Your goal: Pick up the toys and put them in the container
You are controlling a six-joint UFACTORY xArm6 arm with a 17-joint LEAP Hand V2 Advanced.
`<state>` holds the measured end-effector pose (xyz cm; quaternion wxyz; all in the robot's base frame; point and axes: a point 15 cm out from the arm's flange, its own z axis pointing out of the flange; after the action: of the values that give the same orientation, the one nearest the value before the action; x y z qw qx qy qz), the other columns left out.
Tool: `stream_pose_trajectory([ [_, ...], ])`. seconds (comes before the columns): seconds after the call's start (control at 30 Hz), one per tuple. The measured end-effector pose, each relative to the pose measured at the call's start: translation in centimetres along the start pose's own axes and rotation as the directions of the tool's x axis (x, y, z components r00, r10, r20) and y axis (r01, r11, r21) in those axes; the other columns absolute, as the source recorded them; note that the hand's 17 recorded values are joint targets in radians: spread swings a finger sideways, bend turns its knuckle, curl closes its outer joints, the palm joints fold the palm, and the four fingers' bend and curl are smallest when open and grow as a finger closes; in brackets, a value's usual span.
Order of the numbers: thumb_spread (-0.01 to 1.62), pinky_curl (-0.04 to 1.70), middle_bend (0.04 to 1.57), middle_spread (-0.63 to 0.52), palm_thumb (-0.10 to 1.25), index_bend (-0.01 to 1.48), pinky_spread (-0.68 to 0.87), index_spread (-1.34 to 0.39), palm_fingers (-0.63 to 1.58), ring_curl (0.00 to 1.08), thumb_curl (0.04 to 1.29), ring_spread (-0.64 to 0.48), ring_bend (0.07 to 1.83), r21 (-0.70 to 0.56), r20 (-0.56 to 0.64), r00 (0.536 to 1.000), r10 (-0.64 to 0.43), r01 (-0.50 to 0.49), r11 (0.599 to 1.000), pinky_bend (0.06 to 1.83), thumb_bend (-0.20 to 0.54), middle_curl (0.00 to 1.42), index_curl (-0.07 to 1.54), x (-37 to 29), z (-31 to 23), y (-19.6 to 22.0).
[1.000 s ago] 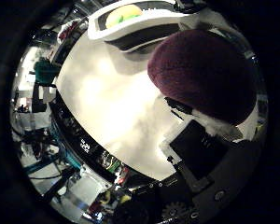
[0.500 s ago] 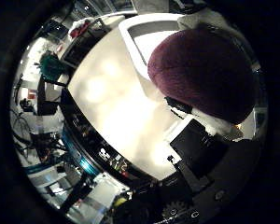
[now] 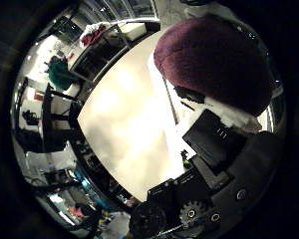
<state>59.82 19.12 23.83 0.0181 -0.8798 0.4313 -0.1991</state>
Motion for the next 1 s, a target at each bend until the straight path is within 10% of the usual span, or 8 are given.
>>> stream_pose_trajectory([
  [0.17,0.98,0.22,0.59,-0.54,1.04,0.48,-0.45,-0.5,1.08,0.47,0.32,-0.5,0.86,-0.046,-0.011,1.0,0.027,-0.027,0.999,0.68,-0.015,0.78,0.58,2.0,3.5,-2.5],
  [0.3,1.02,0.32,0.57,-0.52,1.04,0.33,-0.54,-0.53,0.78,0.56,0.33,-0.47,0.93,-0.073,-0.013,0.999,0.043,-0.044,0.996,0.83,-0.018,0.83,0.6,3.3,5.0,-1.8],
  [0.43,0.97,0.3,0.52,-0.46,0.98,0.21,-0.29,-0.55,0.38,0.52,0.33,-0.42,0.79,-0.134,-0.014,0.998,0.064,-0.065,0.989,0.77,-0.037,0.8,0.54,4.7,5.5,0.3],
  [0.53,0.9,0.29,0.28,-0.27,0.9,0.18,0.14,-0.54,0.1,0.43,0.35,-0.19,0.58,-0.17,-0.017,0.997,0.07,-0.072,0.983,0.85,-0.035,0.67,0.47,7.0,5.5,2.1],
  [0.7,0.9,0.27,0.17,-0.06,0.82,0.15,0.4,-0.51,-0.02,0.35,0.36,0.08,0.47,-0.224,0.01,0.999,0.052,-0.049,0.973,0.88,-0.033,0.52,0.38,8.8,5.0,4.5],
  [1.0,0.92,0.22,0.22,0.01,0.76,0.16,0.44,-0.47,0.01,0.29,0.36,0.16,0.38,-0.175,-0.01,0.997,0.081,-0.081,0.981,0.69,-0.031,0.4,0.3,13.4,-1.7,5.7],
])
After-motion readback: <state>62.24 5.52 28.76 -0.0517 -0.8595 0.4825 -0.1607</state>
